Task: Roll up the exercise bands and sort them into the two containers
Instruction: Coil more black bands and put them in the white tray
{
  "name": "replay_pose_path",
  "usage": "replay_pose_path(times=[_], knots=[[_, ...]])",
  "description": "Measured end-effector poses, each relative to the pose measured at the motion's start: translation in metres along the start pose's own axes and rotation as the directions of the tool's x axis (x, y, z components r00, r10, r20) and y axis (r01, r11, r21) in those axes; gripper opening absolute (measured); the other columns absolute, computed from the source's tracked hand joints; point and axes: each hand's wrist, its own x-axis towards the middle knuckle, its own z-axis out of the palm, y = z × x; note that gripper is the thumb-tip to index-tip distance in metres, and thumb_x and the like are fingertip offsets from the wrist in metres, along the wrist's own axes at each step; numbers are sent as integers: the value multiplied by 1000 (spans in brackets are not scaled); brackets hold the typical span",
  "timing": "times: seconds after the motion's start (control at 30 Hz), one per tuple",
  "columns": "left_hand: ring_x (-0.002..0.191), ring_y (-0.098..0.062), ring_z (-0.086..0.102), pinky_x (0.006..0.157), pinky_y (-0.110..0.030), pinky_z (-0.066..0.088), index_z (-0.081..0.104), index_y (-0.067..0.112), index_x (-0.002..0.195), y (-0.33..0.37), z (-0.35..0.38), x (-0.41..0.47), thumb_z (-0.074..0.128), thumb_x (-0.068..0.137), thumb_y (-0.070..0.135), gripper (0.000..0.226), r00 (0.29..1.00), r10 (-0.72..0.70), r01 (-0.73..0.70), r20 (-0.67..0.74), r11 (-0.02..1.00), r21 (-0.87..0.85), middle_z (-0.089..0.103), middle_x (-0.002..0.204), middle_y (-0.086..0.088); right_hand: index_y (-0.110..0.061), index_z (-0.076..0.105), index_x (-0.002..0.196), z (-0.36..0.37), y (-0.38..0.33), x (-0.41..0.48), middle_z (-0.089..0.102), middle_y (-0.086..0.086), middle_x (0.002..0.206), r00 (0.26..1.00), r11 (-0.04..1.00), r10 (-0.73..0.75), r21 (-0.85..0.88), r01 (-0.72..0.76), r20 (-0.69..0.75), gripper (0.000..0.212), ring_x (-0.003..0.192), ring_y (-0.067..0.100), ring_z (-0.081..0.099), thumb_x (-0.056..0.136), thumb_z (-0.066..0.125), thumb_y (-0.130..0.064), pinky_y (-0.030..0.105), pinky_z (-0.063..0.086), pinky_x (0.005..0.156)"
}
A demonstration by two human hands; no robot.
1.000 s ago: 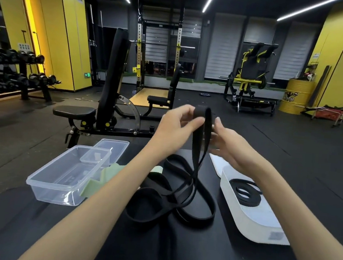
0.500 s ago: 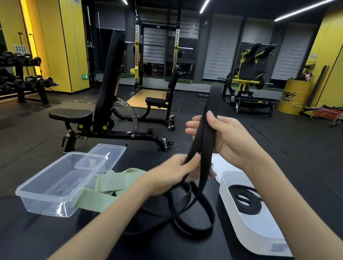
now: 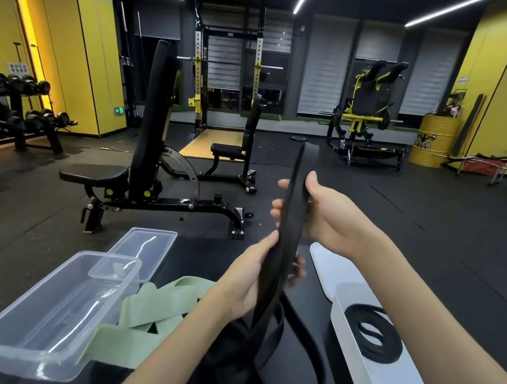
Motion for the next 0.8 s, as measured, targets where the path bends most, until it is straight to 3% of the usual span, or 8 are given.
replay_pose_path(times=[0.07, 0.13, 0.3, 0.47, 0.57, 0.67, 0.73, 0.8], knots=[[63, -20, 60, 63, -29, 46, 66, 9, 84, 6, -10, 11, 41, 93, 47, 46, 997, 63, -59, -47, 995, 82, 64, 77, -7, 2, 64, 103, -6, -2, 10, 67, 12, 84, 992, 960, -77, -275, 45, -105, 53, 71, 22, 63, 101, 33, -42, 35, 55, 70], [61, -19, 60, 60, -29, 45, 60, 7, 94, 10, -16, 20, 39, 93, 49, 47, 995, 84, -75, -58, 987, 145, 64, 78, -6, 13, 62, 98, -13, -3, 23, 62, 14, 77, 973, 909, -138, -414, 50, -184, 53, 60, 18, 56, 100, 42, -35, 32, 56, 65], [53, -18, 52, 55, -24, 43, 61, 12, 104, 8, -14, 36, 26, 99, 50, 52, 999, 46, -42, -22, 987, 155, 59, 67, -5, 19, 62, 94, -21, -4, 47, 57, 10, 65, 939, 921, -228, -370, 122, -258, 41, 43, 7, 51, 90, 64, -22, 21, 53, 50], [47, -13, 35, 54, -25, 32, 58, 13, 93, 0, -11, 52, 34, 90, 59, 52, 998, 53, -48, -47, 994, 102, 36, 58, 1, 2, 55, 114, -24, 3, 73, 63, 3, 62, 900, 893, -318, -414, 178, -299, 42, 46, 5, 55, 86, 69, -25, 23, 51, 49], [42, -11, 31, 49, -22, 29, 51, 12, 84, -1, -14, 65, 47, 93, 42, 32, 975, 158, -127, -157, 973, 190, 32, 52, 4, -7, 66, 88, -30, 23, 90, 58, -3, 55, 868, 814, -379, -562, 147, -322, 30, 47, 7, 53, 85, 67, -37, 26, 47, 53], [43, -13, 32, 51, -25, 30, 48, 12, 82, 3, -20, 80, 41, 101, 33, 29, 950, 199, -138, -242, 959, 249, 32, 50, 4, -12, 58, 91, -41, 52, 101, 58, -2, 75, 906, 797, -197, -599, -73, -373, 58, 68, 16, 53, 74, 56, -67, 34, 50, 70], [46, -14, 37, 56, -26, 34, 45, 13, 79, 7, -25, 90, 41, 101, 33, 30, 943, 201, -118, -266, 948, 297, 34, 50, 4, -14, 49, 88, -48, 60, 103, 49, 0, 76, 909, 805, 11, -535, -255, -417, 55, 69, 18, 48, 80, 46, -69, 30, 46, 66], [54, -17, 44, 63, -27, 40, 43, 15, 74, 8, -31, 101, 51, 95, 40, 34, 945, 177, -74, -276, 936, 344, 40, 51, 5, -8, 55, 92, -48, 58, 99, 51, 3, 73, 911, 846, 220, -397, -356, -348, 57, 64, 18, 48, 88, 43, -63, 28, 45, 66]])
